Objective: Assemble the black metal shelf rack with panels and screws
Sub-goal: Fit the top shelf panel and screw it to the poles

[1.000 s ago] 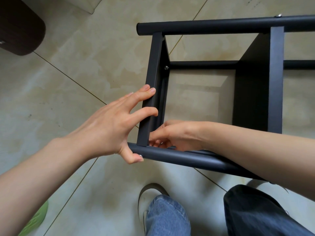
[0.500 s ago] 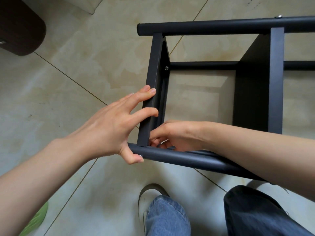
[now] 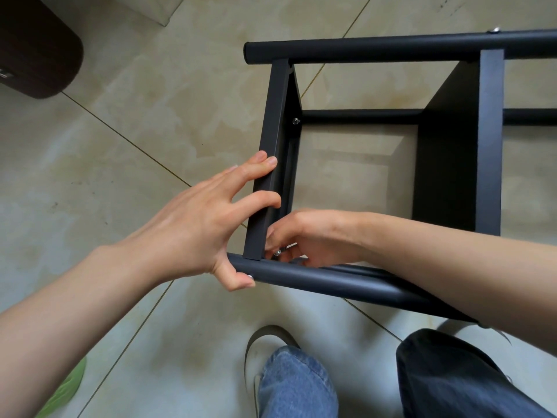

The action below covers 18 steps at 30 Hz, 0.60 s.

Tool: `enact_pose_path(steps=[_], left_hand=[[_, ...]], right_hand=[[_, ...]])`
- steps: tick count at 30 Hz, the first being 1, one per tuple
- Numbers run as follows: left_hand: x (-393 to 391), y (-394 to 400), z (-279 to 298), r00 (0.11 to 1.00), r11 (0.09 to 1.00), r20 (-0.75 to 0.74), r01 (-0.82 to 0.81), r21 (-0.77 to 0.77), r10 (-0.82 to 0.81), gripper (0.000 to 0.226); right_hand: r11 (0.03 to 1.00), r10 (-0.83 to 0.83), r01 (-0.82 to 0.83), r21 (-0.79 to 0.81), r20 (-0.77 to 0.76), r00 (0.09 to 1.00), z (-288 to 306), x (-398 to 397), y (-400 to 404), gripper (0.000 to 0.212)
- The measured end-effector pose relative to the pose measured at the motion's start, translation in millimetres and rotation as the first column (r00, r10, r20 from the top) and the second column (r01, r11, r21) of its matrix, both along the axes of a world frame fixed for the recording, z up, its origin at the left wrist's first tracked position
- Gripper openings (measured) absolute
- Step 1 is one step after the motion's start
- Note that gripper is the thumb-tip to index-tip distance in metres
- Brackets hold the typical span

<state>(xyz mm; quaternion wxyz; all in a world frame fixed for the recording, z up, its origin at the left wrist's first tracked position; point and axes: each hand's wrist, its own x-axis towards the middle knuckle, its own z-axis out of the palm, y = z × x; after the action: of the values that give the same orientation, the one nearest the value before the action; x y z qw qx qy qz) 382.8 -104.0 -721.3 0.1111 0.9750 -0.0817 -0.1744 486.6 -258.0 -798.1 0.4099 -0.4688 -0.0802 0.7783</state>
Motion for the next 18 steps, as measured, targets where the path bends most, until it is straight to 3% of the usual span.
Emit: enact_pose_path(steps=[13,18], left_hand=[[0.0,0.2,0.8,1.0,1.0,-0.008,0.001,-0.002,-0.001,0.098],[-0.9,0.8,-0.7,1.0,1.0,-0.007,0.007,0.01,-0.007,0.098]], right_hand=[[0.999,-0.029,0.03,-0.016,0.038,0.999,-0.8,-5.5,1.7,0.029],[1.0,-0.022,0.023,-0.01,0.124,0.992,3.2,-10.7,3.1,0.018]])
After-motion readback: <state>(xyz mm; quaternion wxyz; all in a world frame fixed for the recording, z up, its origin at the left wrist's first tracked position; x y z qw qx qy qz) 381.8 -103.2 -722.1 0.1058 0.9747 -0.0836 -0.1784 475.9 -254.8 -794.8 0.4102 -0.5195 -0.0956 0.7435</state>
